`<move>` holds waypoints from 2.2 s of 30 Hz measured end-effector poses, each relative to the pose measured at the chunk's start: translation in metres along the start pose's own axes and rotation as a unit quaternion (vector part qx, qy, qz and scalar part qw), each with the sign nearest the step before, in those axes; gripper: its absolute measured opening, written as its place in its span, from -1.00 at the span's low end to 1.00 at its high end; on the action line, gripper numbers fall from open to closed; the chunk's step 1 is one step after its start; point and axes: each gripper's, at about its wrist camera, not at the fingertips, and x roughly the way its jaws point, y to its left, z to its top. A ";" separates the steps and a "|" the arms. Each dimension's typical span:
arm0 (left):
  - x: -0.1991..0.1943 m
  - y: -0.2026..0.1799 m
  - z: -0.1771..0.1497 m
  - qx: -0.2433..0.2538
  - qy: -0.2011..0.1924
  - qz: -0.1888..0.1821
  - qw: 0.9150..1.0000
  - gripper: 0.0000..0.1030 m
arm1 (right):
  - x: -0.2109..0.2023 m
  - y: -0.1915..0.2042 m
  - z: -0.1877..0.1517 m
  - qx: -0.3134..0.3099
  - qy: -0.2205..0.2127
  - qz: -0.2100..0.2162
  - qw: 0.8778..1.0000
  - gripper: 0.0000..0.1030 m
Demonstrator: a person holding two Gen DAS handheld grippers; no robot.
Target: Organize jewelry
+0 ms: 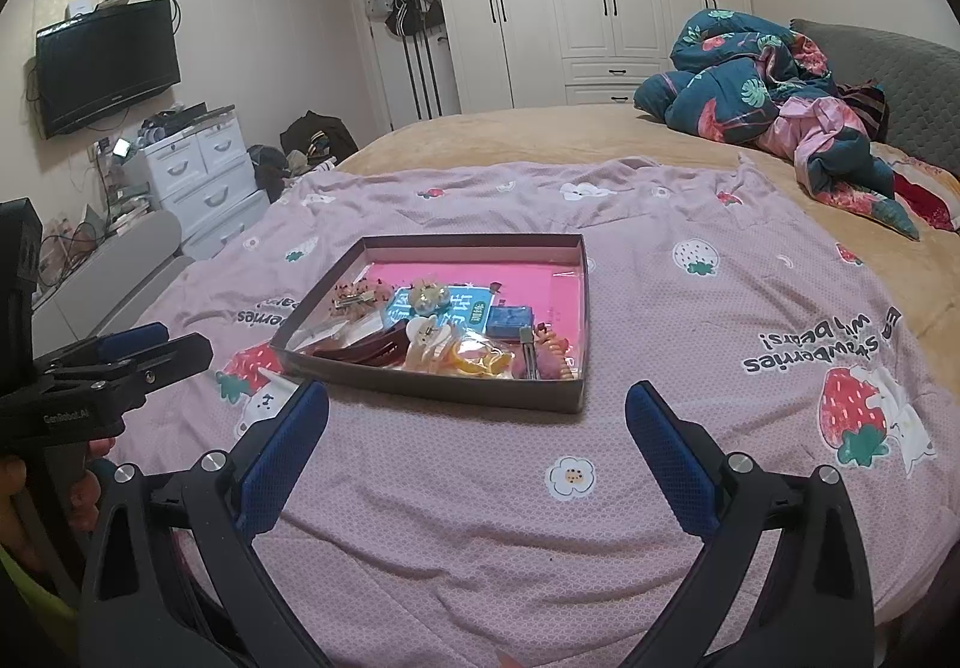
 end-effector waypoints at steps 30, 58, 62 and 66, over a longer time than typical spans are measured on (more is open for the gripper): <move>0.001 0.001 -0.002 0.001 0.006 0.005 1.000 0.82 | 0.001 -0.003 -0.002 0.002 0.002 -0.001 1.000 0.92; 0.003 0.006 -0.006 0.000 0.012 0.012 1.000 0.82 | 0.001 -0.006 -0.002 0.001 0.000 -0.002 1.000 0.92; 0.003 0.006 -0.006 -0.001 0.013 0.008 1.000 0.82 | 0.001 -0.007 -0.003 0.001 -0.001 -0.002 1.000 0.92; 0.003 0.006 -0.006 0.002 0.015 0.015 1.000 0.82 | 0.001 -0.009 -0.002 0.000 -0.001 -0.002 1.000 0.92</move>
